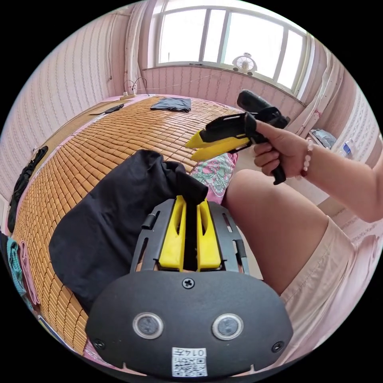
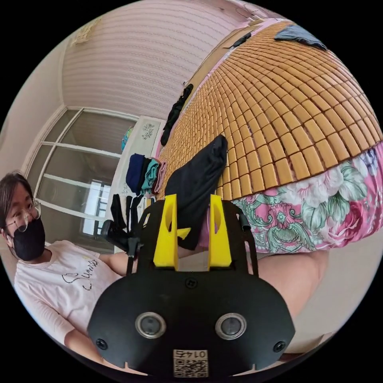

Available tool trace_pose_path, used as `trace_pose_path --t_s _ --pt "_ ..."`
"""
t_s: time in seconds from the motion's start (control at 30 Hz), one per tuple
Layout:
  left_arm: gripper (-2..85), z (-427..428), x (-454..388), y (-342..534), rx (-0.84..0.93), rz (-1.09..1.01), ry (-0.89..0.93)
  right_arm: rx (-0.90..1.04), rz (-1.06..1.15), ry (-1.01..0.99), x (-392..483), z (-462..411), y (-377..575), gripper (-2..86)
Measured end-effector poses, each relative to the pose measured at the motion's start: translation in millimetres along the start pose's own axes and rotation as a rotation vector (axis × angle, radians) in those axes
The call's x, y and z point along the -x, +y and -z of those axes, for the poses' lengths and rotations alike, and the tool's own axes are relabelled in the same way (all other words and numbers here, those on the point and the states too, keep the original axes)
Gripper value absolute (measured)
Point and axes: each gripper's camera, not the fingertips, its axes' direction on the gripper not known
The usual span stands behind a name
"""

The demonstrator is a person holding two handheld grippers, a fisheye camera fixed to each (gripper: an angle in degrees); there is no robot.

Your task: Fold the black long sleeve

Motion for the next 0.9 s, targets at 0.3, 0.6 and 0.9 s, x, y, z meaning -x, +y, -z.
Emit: trace_pose_path --t_s 0.3,0.6,0.9 --pt "4.2 24.1 -9.0 7.4 -0.048 -0.043 -0.015 -0.007 -0.142 -0.179 -52.0 -26.2 -41.9 5.2" --pt "4.1 40.6 -40.8 -4.1 -0.258 -0.098 0.115 -0.19 -0.017 0.052 5.2 91.2 3.5 3.3" --pt "4.2 87.4 31.1 45.4 -0.251 0.229 0.037 -0.018 0.168 0.169 108.5 -6.5 -31.3 5.1"
